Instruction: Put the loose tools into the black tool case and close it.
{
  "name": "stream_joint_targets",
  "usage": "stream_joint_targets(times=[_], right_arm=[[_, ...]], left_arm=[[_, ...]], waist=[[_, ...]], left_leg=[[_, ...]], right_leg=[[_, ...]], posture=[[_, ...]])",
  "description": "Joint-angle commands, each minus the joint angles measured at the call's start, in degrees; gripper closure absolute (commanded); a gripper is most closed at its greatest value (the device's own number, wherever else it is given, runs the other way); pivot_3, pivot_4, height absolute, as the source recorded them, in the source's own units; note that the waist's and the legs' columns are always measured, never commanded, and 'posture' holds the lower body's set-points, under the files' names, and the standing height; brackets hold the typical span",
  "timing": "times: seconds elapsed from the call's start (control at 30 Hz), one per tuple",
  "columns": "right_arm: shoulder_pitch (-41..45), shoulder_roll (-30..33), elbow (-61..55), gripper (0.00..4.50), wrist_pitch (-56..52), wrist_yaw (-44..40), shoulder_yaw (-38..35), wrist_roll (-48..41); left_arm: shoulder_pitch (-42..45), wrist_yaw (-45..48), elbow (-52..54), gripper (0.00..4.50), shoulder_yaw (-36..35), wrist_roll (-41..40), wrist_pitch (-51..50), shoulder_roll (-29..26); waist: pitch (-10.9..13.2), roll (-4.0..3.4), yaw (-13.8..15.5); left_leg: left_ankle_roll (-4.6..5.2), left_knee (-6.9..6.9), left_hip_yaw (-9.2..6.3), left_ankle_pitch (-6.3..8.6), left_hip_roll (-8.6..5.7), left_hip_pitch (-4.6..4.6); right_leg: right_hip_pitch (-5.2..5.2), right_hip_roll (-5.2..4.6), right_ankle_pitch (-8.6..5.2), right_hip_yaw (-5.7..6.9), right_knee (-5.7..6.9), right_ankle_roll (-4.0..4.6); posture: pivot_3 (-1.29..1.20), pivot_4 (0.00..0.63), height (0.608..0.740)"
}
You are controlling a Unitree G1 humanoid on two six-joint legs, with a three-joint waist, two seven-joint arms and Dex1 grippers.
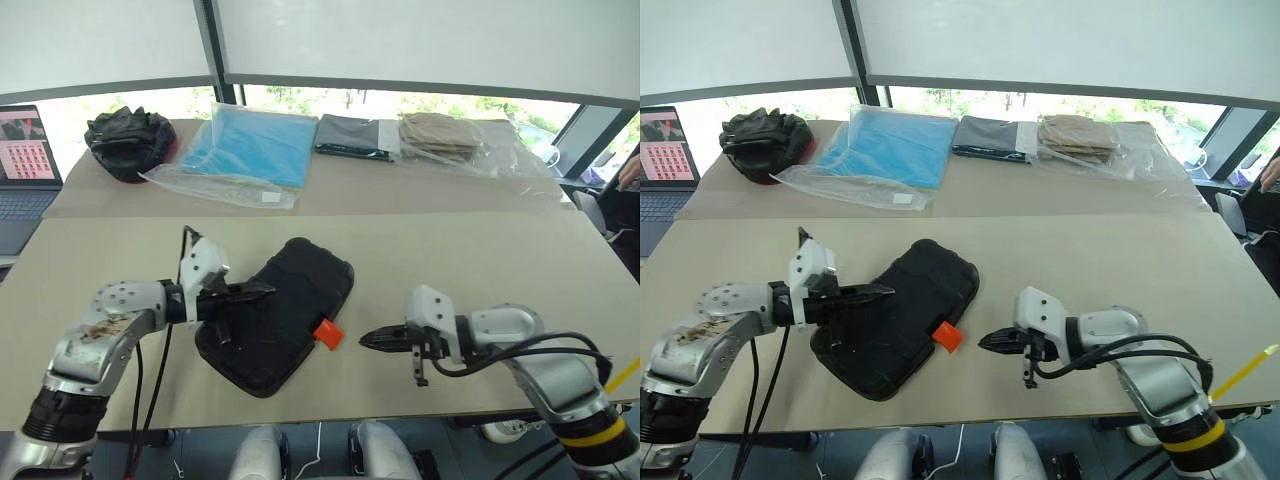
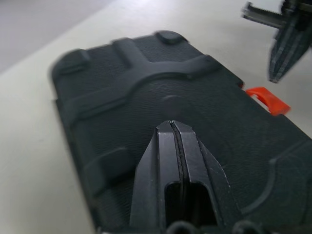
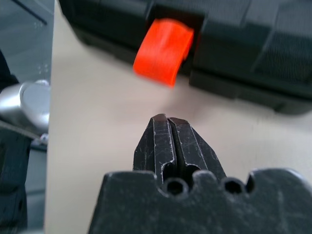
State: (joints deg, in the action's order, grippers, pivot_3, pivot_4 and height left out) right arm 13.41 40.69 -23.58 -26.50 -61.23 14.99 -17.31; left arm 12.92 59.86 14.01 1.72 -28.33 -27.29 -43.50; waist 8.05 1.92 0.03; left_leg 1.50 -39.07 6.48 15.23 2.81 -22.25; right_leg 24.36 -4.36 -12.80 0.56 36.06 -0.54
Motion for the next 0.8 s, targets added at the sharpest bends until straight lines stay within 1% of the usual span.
stream_joint_targets(times=[0.03,0.23,0.43,0.53,0.7,0.8], right_arm=[[1.84,-0.88,0.79,4.50,1.05,-0.22,1.11,0.68],[5.46,-4.55,3.90,4.50,2.41,-0.10,4.31,2.13],[6.90,-5.71,5.79,4.50,3.58,-0.88,5.48,3.26],[6.80,-4.57,5.30,4.50,2.61,-1.72,4.76,2.70],[4.06,1.28,0.29,4.50,0.56,-5.92,-0.36,-2.86],[3.88,2.27,-1.98,4.50,-0.82,-6.12,-1.41,-4.98]], left_arm=[[-0.45,0.84,-1.20,4.47,0.43,2.11,2.11,-0.48],[-1.84,0.35,-3.59,4.47,0.19,3.97,4.70,-0.07],[-3.30,0.11,-5.13,4.47,0.40,5.30,6.82,0.12],[-3.86,0.08,-5.84,4.47,0.44,5.83,7.79,0.17],[-4.12,-0.09,-5.80,4.47,0.58,5.88,7.85,0.29],[-4.01,0.19,-5.76,4.47,0.95,6.03,7.55,0.12]], waist=[[0.00,0.00,0.11],[0.00,-0.01,0.19],[-0.01,-0.03,-0.03],[-0.04,-0.06,-0.07],[-0.06,-0.13,0.08],[-0.10,-0.17,0.03]], left_leg=[[0.00,0.00,0.00,0.00,-0.01,0.01],[0.01,-0.03,-0.01,0.00,-0.01,0.02],[0.00,-0.03,0.00,-0.01,0.01,0.13],[0.00,-0.02,0.01,0.00,0.02,0.18],[0.01,-0.02,0.02,0.00,0.02,0.19],[0.01,0.00,0.01,0.01,0.03,0.25]], right_leg=[[-0.02,-0.02,0.00,0.01,0.00,0.00],[-0.03,-0.03,0.00,0.01,0.01,0.00],[-0.08,-0.01,0.00,-0.01,0.05,0.01],[-0.11,-0.01,-0.01,-0.01,0.06,0.03],[-0.14,-0.05,-0.01,-0.02,0.04,0.02],[-0.19,-0.04,-0.01,-0.02,0.03,0.02]], posture=[[0.00,0.150,0.740],[0.00,0.150,0.740],[0.00,0.150,0.740],[0.00,0.150,0.740],[0.00,0.150,0.740],[0.00,0.150,0.740]])
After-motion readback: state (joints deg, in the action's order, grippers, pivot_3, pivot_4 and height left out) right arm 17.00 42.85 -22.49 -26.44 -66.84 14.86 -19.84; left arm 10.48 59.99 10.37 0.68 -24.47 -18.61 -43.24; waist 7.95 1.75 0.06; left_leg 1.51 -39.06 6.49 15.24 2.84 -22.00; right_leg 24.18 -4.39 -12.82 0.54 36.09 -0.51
